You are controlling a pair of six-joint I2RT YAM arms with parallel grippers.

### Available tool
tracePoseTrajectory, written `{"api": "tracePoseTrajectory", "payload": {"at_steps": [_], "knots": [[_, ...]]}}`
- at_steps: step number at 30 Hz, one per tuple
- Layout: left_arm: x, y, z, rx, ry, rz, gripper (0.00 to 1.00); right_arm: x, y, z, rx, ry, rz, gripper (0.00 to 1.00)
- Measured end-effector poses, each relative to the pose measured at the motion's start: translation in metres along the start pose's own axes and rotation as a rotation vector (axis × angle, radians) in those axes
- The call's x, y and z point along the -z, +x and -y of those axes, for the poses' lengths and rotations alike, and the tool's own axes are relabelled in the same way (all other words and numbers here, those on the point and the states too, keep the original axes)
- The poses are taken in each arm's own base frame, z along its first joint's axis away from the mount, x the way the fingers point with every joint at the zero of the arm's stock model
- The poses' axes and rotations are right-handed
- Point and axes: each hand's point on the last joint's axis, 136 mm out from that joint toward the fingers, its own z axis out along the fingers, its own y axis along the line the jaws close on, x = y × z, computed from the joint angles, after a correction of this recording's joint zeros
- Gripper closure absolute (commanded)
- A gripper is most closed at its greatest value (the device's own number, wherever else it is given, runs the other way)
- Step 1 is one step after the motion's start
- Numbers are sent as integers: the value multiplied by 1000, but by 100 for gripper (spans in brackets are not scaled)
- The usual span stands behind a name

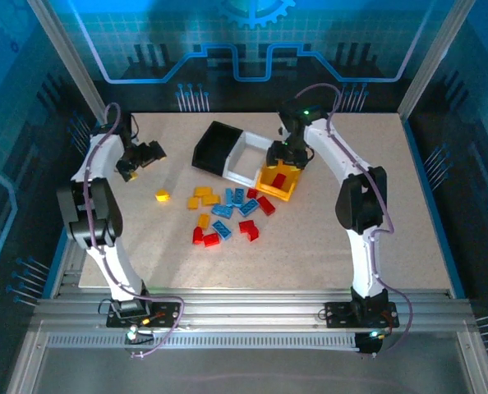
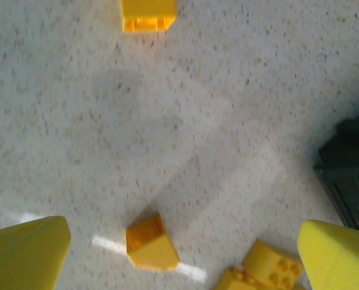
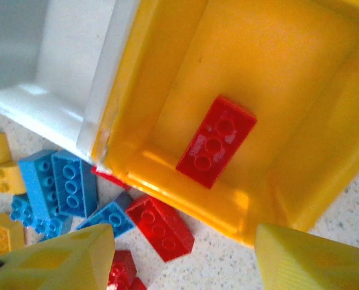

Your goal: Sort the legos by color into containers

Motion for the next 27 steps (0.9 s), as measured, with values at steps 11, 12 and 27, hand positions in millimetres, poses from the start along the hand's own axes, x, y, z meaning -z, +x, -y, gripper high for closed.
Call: {"api": "tracePoseTrajectory", "payload": {"at_steps": [11,12,27], "knots": [[-55,-32,-11,8,-116,-24,15,57,20,-13,57,-85,62,36],[-57,-35,-11,8,-123,-21,15,57,20,-14,59,-90,59,36],[-96,-66,-14,44,-191,-13,28,44,35,-18,50,-136,-13,37]]}}
